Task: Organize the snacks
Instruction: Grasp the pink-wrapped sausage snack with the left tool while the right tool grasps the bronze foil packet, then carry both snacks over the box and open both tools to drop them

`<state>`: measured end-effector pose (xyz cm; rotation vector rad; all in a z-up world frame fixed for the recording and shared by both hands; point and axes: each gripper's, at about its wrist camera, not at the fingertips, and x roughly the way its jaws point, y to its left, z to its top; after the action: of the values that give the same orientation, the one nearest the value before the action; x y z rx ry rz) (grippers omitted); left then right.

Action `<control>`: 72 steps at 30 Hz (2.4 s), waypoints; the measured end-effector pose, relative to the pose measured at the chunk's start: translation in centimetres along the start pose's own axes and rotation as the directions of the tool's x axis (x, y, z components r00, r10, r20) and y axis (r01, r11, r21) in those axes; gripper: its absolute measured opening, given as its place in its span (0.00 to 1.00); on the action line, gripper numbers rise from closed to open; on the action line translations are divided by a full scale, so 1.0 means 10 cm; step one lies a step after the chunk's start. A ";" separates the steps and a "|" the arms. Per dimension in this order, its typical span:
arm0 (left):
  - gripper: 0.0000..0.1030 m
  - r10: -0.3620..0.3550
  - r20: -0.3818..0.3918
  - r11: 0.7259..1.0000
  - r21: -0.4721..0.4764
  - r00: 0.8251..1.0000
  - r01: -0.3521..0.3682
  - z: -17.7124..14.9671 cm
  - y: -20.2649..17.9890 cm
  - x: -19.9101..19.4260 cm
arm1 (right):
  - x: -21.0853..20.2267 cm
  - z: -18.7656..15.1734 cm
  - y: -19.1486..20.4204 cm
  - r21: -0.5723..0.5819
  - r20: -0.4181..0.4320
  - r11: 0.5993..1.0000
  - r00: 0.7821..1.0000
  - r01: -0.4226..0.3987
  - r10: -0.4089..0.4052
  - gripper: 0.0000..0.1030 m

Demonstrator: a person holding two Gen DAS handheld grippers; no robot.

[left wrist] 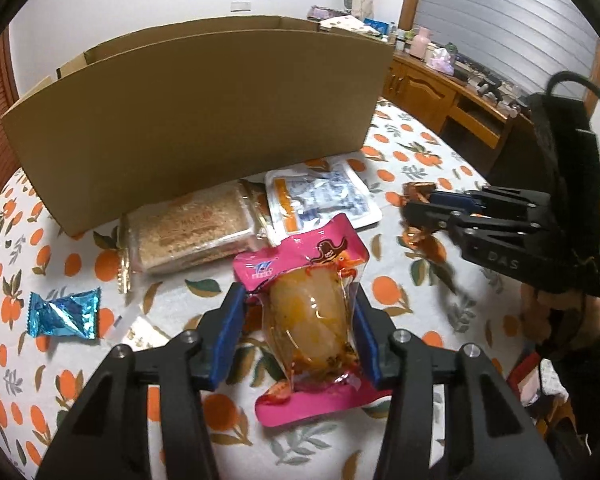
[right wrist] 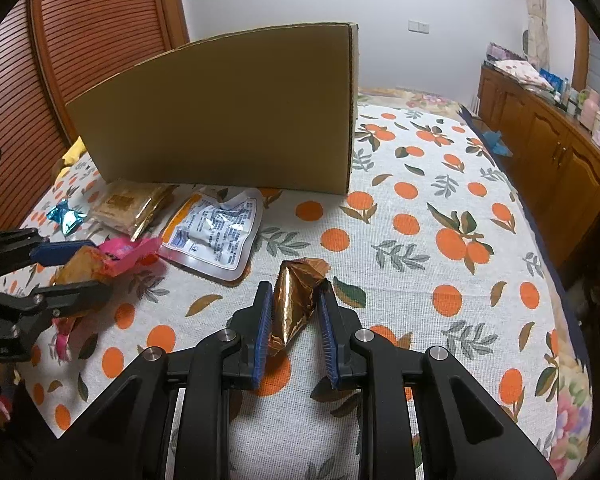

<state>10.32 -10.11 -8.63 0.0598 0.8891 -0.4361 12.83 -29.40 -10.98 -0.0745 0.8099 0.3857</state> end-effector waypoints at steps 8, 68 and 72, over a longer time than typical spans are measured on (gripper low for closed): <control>0.48 -0.029 0.043 0.999 0.028 0.999 0.027 0.06 -0.13 -0.21 | -0.03 -0.01 0.00 0.004 0.015 1.000 1.000 0.000 0.000 0.20; 0.49 0.147 0.258 0.985 -0.126 0.955 -0.118 1.34 0.99 -0.57 | -0.47 1.35 0.60 -0.138 0.241 0.989 0.966 -0.062 0.094 0.21; 0.50 0.152 0.245 0.982 -0.148 0.958 -0.118 1.37 1.09 -0.49 | -0.39 1.43 0.63 -0.141 0.235 0.988 0.968 -0.056 0.088 0.21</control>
<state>22.01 -1.69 2.36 -0.0561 0.6532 -0.2492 17.93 -21.75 2.21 -0.1208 0.5472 0.5075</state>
